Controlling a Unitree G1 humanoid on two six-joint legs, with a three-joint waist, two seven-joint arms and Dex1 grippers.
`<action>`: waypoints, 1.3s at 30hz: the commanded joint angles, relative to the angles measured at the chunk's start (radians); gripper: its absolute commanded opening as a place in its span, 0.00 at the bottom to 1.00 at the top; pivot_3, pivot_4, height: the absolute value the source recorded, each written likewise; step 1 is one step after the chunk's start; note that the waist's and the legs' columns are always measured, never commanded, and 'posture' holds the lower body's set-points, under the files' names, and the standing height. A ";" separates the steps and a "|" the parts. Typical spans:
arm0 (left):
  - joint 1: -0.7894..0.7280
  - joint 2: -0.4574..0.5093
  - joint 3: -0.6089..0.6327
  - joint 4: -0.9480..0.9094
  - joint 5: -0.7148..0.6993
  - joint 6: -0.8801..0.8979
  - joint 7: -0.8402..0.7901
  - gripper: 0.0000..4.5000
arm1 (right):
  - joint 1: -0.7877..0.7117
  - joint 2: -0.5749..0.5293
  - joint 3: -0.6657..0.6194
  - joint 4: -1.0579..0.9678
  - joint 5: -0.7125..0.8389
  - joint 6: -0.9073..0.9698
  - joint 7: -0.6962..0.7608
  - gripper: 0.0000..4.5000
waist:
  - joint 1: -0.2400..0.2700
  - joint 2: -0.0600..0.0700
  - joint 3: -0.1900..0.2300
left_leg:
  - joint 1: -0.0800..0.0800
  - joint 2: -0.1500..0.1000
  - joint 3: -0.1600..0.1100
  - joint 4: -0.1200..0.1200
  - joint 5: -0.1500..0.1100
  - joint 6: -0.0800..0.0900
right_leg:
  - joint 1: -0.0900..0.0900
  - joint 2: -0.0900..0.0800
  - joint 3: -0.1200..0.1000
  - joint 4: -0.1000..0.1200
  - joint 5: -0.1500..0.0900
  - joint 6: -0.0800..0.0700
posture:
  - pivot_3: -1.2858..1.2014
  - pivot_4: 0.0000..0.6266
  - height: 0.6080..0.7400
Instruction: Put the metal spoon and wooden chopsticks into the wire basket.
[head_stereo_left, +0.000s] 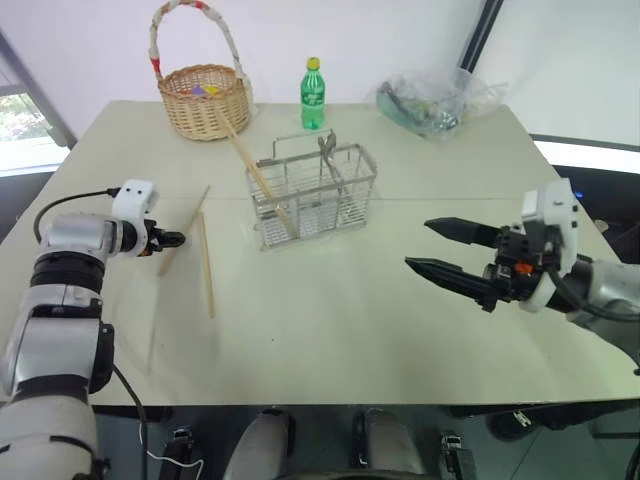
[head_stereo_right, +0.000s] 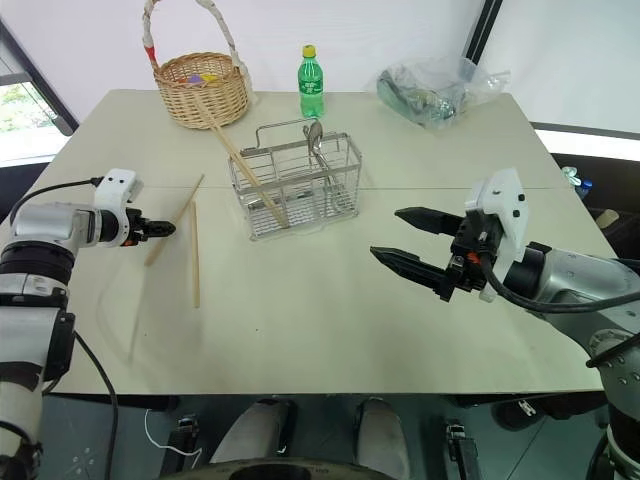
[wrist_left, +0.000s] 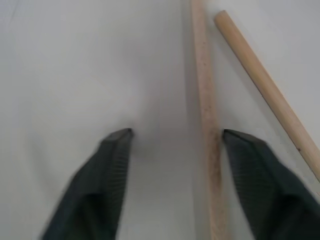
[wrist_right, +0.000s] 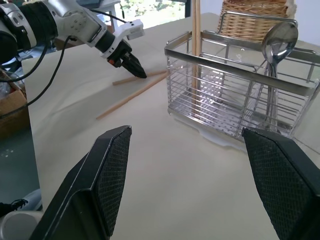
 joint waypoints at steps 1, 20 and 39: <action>-0.008 -0.027 0.006 0.042 0.013 0.002 -0.017 0.16 | -0.021 -0.004 -0.017 -0.002 0.012 -0.029 -0.009 0.81 | 0.001 0.000 0.000 | 0.000 0.000 0.000 0.000 0.000 0.000 | 0.000 0.000 0.000 0.000 0.000 0.000 | 0.52 0.24 0.50; -0.058 -0.082 0.483 -0.203 -0.247 -0.358 0.225 0.01 | -0.036 -0.047 -0.028 0.023 0.031 -0.030 -0.010 0.81 | -0.002 -0.005 0.001 | -0.007 0.000 -0.001 0.001 0.000 -0.001 | -0.006 -0.001 0.000 0.000 0.002 0.003 | 0.52 0.24 0.50; 0.013 -0.438 0.382 -0.828 -0.623 -0.124 0.295 0.01 | -0.036 -0.018 -0.020 0.015 0.038 -0.043 -0.079 0.81 | -0.006 -0.002 0.000 | -0.002 0.000 0.001 0.006 0.000 0.000 | 0.000 0.002 0.001 -0.001 0.003 0.005 | 0.52 0.24 0.50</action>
